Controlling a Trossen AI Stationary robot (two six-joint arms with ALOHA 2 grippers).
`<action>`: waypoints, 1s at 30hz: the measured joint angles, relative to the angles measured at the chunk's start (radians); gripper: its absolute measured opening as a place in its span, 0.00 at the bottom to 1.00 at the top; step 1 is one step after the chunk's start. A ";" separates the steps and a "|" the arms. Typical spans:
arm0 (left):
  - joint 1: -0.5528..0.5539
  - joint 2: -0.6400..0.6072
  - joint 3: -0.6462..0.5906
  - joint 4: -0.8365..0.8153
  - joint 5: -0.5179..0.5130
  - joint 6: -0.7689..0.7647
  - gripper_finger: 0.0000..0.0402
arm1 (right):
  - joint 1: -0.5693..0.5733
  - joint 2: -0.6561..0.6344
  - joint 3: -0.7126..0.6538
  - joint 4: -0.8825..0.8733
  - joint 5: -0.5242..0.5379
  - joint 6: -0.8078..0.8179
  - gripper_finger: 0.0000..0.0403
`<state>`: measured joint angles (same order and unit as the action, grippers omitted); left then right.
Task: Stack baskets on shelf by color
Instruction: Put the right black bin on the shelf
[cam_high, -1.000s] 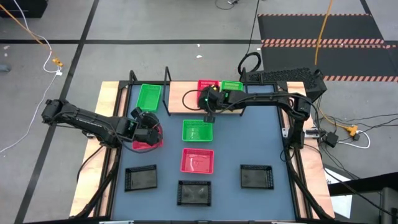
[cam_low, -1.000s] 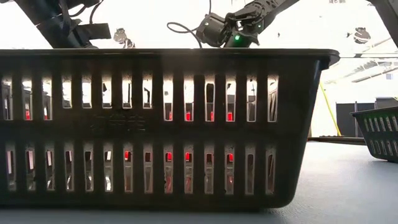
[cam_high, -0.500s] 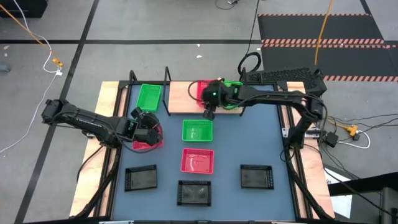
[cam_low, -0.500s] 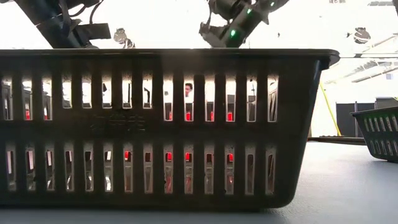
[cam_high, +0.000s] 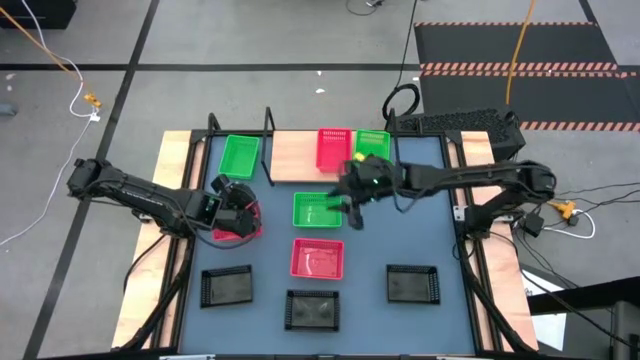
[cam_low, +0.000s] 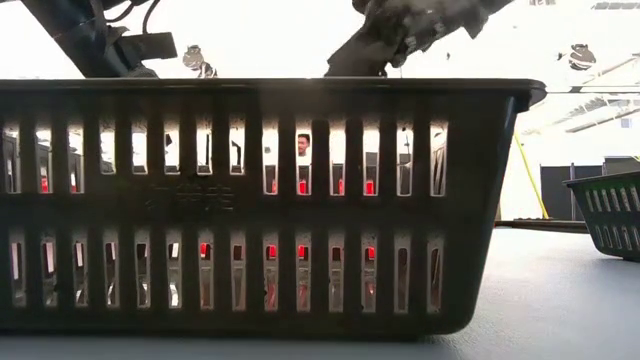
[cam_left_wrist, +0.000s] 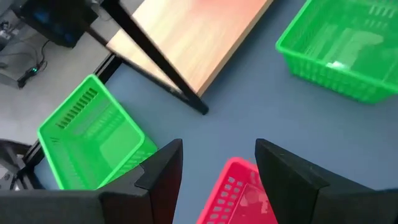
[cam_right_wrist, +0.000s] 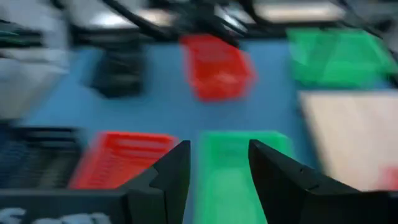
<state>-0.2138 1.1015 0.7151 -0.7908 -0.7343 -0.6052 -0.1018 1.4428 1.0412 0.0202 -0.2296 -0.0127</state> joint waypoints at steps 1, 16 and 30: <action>0.000 0.000 0.000 0.014 0.000 0.007 0.50 | 0.010 -0.008 -0.041 0.079 -0.033 0.000 0.39; -0.066 0.000 0.000 0.206 0.011 0.111 0.50 | 0.062 -0.050 -0.330 0.476 0.067 0.234 0.39; -0.078 0.003 0.000 0.225 0.011 0.097 0.50 | 0.158 -0.165 -0.267 0.039 0.572 0.349 0.39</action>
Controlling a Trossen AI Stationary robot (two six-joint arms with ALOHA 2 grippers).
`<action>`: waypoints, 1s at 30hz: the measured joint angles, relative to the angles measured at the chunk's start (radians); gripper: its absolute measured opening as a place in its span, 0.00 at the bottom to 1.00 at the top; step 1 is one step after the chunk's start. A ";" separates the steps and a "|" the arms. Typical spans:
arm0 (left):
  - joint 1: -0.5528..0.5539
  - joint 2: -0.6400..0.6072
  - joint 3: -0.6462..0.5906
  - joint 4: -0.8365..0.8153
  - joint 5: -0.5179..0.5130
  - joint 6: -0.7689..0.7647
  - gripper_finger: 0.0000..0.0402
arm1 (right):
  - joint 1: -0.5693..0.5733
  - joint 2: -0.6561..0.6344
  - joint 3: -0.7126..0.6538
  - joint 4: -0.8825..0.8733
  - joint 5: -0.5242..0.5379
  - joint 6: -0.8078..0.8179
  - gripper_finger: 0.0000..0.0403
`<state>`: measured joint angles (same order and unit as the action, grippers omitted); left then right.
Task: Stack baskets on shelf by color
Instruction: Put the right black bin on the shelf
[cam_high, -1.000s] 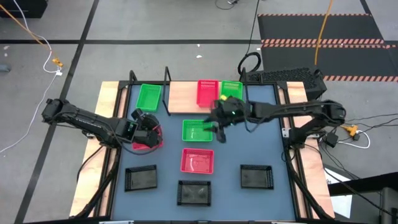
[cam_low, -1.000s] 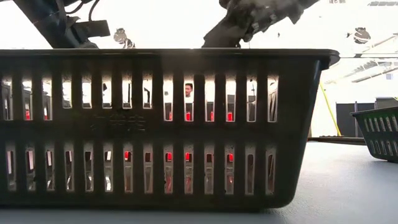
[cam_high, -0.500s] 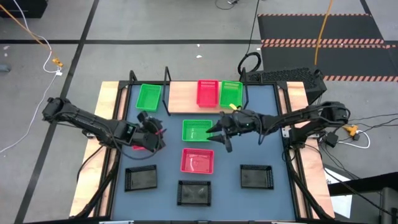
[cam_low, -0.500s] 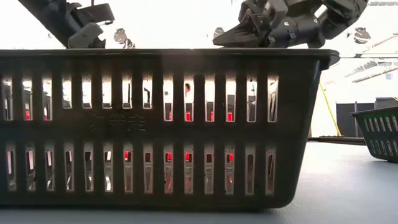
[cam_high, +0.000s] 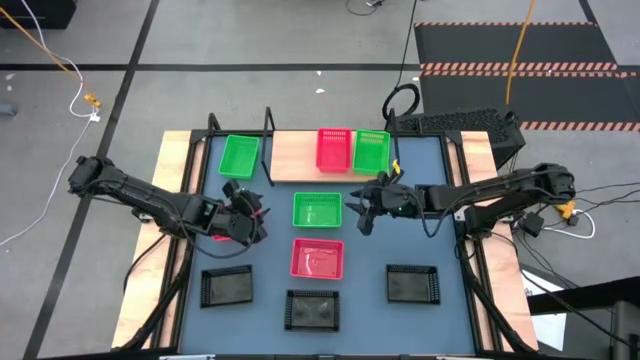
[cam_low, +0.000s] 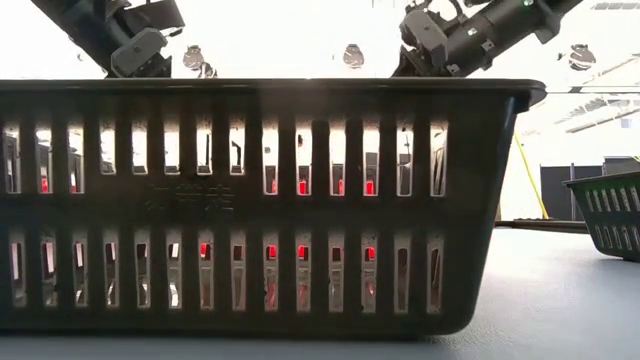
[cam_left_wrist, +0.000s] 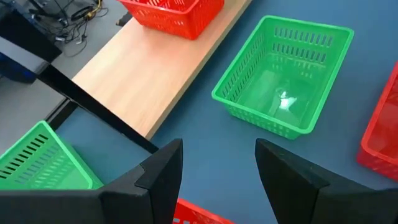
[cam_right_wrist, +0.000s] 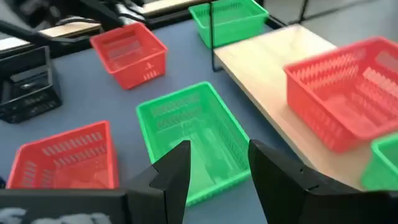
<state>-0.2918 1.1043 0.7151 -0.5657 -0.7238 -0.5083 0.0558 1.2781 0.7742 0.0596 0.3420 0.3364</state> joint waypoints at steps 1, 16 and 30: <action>-0.004 0.008 0.000 0.004 -0.002 0.001 0.50 | 0.013 0.000 0.000 -0.006 0.002 0.015 0.39; -0.012 0.205 0.000 0.326 0.002 0.349 0.50 | 0.255 0.197 0.368 -0.595 0.066 0.458 0.26; 0.079 0.217 0.000 0.411 0.009 0.510 0.50 | 0.423 0.363 0.534 -0.967 -0.292 0.960 0.24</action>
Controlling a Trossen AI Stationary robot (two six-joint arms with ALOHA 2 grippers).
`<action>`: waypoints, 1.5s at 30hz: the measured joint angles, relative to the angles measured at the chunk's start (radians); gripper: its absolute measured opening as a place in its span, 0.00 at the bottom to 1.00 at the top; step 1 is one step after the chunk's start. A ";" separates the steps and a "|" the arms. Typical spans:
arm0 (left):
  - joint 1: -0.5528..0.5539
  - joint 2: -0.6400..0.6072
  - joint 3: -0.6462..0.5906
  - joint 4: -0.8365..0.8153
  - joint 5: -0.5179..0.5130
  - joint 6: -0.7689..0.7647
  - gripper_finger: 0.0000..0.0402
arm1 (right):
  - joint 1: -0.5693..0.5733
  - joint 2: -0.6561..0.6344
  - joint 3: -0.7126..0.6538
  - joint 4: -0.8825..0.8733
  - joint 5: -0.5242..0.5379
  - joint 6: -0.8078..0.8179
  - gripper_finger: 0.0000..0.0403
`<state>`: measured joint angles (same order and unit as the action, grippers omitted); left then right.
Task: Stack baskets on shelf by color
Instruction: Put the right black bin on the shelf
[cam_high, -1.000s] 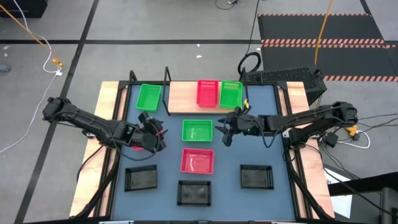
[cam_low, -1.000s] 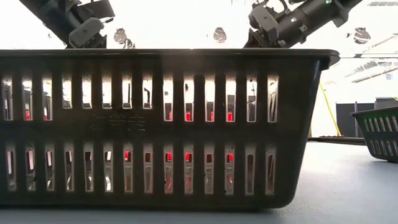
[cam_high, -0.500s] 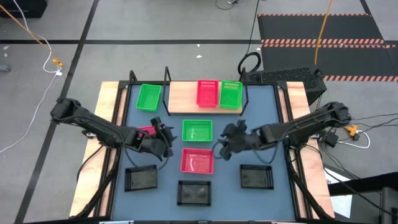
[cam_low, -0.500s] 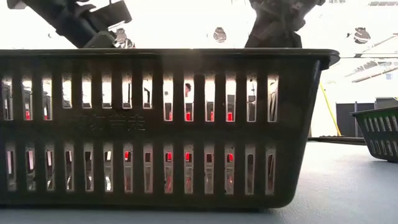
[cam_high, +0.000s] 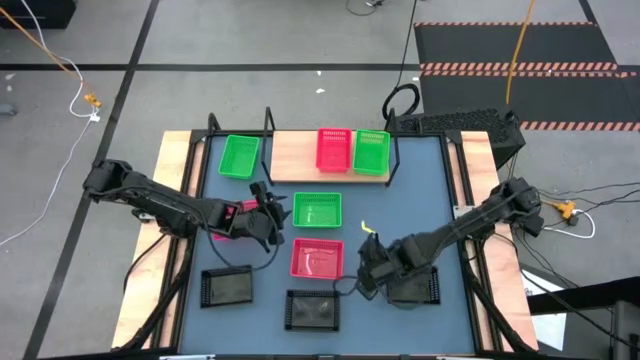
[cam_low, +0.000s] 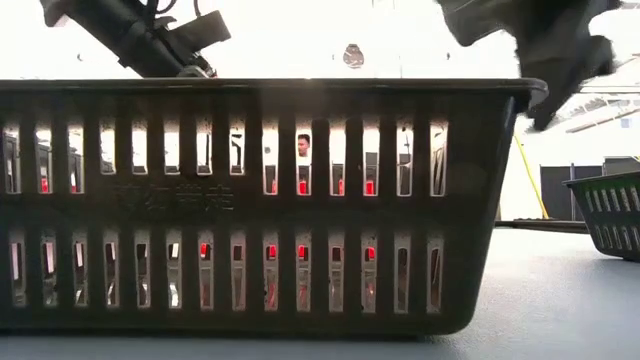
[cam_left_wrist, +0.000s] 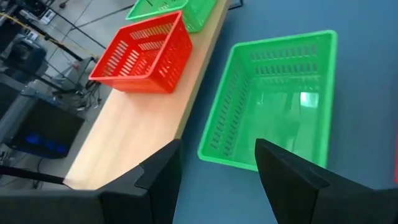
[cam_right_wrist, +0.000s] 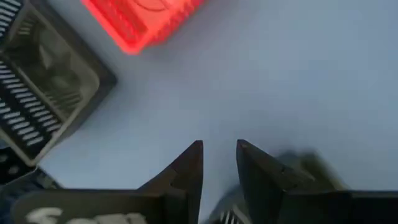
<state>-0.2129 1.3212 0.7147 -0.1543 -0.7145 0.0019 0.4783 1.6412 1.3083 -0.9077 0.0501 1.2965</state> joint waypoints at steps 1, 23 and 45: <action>0.008 0.000 0.000 0.005 0.004 0.007 0.50 | 0.009 -0.004 0.000 -0.024 -0.002 0.029 0.25; 0.054 0.000 0.000 0.021 0.063 0.013 0.50 | 0.052 -0.003 -0.345 0.241 -0.188 0.273 0.37; 0.042 0.000 0.000 -0.179 0.033 -0.223 0.50 | -0.084 -0.002 0.008 -0.173 0.075 -0.189 0.00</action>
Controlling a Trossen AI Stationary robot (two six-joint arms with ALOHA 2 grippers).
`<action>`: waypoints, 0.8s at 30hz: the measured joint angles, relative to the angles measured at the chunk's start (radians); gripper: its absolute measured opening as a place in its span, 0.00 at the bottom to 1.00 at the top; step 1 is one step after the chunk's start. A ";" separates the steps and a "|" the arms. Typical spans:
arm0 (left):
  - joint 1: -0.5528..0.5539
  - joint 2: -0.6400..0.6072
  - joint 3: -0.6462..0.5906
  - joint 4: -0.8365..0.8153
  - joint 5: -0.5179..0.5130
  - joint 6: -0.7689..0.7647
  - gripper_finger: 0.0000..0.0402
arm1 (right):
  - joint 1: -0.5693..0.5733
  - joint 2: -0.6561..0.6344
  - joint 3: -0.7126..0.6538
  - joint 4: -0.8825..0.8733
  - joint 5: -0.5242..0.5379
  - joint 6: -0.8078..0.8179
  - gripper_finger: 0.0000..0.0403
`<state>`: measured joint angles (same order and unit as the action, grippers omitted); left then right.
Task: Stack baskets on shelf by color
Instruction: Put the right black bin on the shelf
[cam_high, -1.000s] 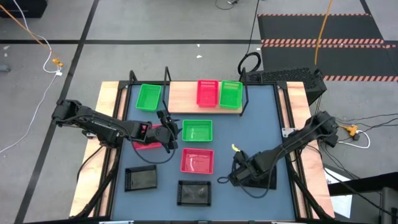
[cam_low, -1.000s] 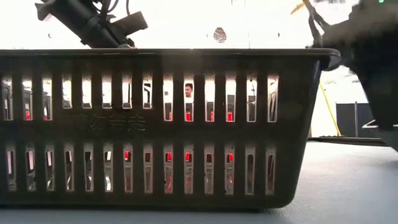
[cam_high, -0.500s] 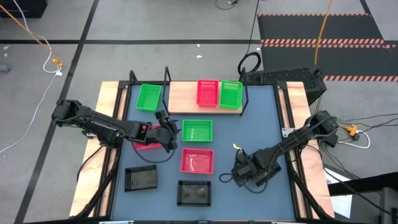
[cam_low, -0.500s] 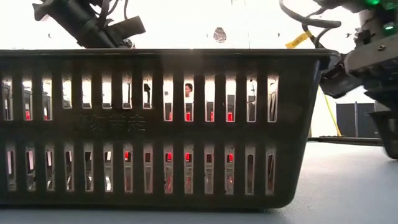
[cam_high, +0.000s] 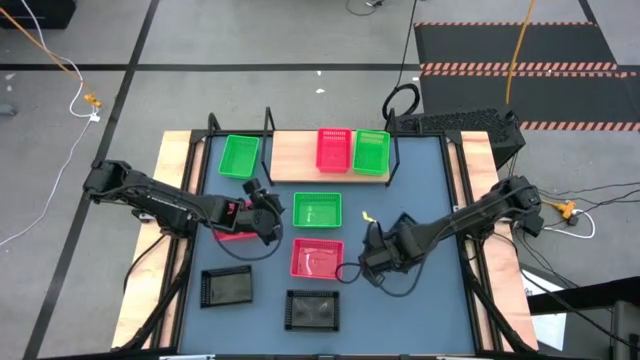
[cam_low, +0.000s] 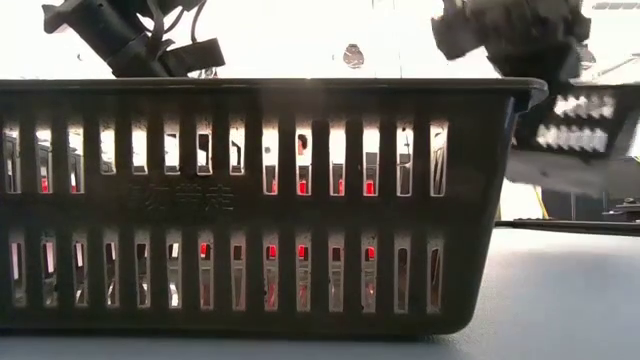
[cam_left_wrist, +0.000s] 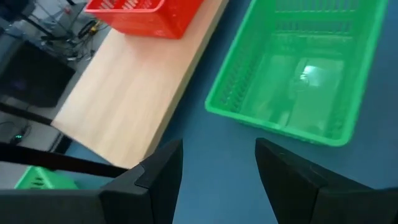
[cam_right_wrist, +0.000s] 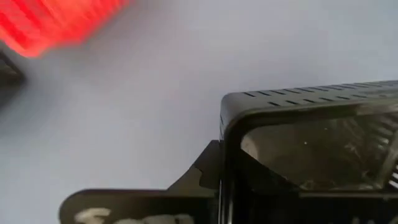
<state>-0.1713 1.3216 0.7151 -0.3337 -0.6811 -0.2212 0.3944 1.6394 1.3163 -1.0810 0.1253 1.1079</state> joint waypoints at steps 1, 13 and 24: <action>0.000 0.000 0.000 -0.004 -0.008 -0.002 0.50 | 0.004 0.000 0.027 -0.023 0.027 -0.008 0.00; 0.003 0.000 0.000 -0.026 -0.057 -0.036 0.50 | -0.046 -0.001 0.167 -0.088 0.368 -0.283 0.00; -0.061 -0.123 0.001 -0.304 -0.058 -0.241 0.50 | -0.199 -0.001 0.167 0.426 0.327 -1.051 0.00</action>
<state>-0.2326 1.1987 0.7158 -0.6373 -0.7395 -0.4623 0.1956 1.6388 1.4834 -0.6553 0.4519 0.0565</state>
